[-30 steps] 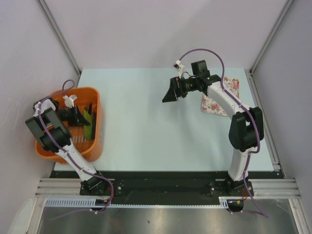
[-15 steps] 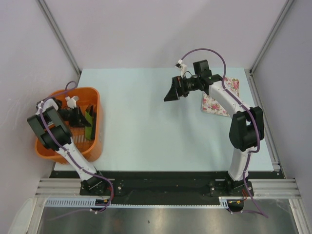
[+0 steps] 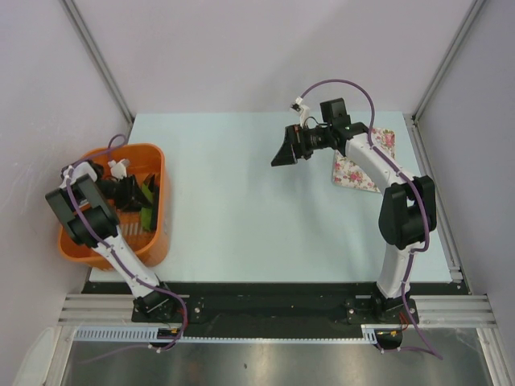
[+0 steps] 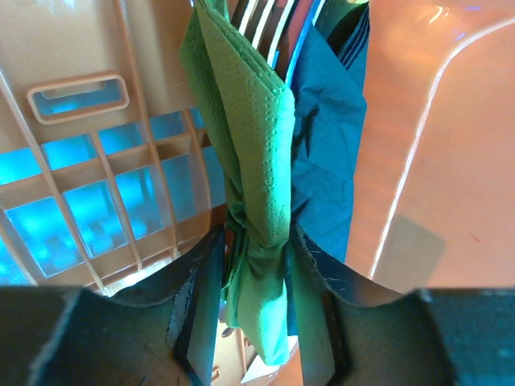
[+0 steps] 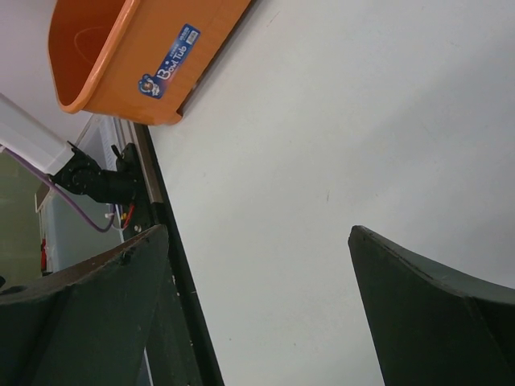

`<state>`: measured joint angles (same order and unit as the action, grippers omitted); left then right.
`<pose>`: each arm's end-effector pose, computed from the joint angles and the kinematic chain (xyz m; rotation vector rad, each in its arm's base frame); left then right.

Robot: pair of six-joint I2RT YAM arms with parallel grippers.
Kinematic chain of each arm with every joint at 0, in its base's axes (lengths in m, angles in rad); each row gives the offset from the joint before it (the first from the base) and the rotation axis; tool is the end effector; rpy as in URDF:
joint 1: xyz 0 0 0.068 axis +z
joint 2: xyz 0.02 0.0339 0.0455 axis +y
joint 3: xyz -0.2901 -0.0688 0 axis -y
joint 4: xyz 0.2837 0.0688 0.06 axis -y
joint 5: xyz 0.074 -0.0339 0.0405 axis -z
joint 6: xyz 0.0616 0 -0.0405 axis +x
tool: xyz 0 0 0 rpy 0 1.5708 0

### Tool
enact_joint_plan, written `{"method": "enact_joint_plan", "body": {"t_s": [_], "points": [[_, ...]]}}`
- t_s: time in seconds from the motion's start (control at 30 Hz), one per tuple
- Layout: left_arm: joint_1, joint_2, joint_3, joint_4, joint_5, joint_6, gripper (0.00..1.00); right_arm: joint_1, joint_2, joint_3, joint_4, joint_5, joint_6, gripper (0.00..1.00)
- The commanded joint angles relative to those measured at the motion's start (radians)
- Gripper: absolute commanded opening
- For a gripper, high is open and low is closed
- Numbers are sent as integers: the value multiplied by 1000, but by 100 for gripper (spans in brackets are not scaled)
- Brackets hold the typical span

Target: Place the utensils on the paper napkin and roll it up

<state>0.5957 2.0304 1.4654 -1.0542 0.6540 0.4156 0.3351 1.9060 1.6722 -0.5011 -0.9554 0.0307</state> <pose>0.3641 0.2015 0.1495 -0.2690 2.7291 -0.8459 0.4430 0.2075 0.3066 -0.8253 2.0772 1.2848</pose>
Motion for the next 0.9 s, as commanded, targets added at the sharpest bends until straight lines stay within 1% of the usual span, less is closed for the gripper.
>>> {"method": "enact_joint_plan", "body": {"t_s": [0.0,0.2,0.3,0.4,0.53,0.63,0.67,0.7,0.87], "points": [[-7,-61,41,17,-24,-21,44,-1,10,41,33,-25,18,100],[-5,-97,53,14,-43,-21,48,15,11,38,50,-20,34,100],[-5,-108,58,13,-51,-18,51,19,13,40,56,-19,40,100],[-2,-116,64,5,-57,-8,51,25,15,40,62,-17,44,100],[0,-124,67,-18,-60,21,46,28,19,44,64,-13,46,100],[0,-127,72,-58,-45,54,39,31,21,43,64,-9,46,100],[0,-128,70,-69,-36,63,34,30,22,43,62,-9,46,100],[0,-133,70,-73,-33,68,33,31,24,43,61,-9,46,100],[1,-179,59,-49,-37,42,32,39,25,44,59,-11,48,100]]}}
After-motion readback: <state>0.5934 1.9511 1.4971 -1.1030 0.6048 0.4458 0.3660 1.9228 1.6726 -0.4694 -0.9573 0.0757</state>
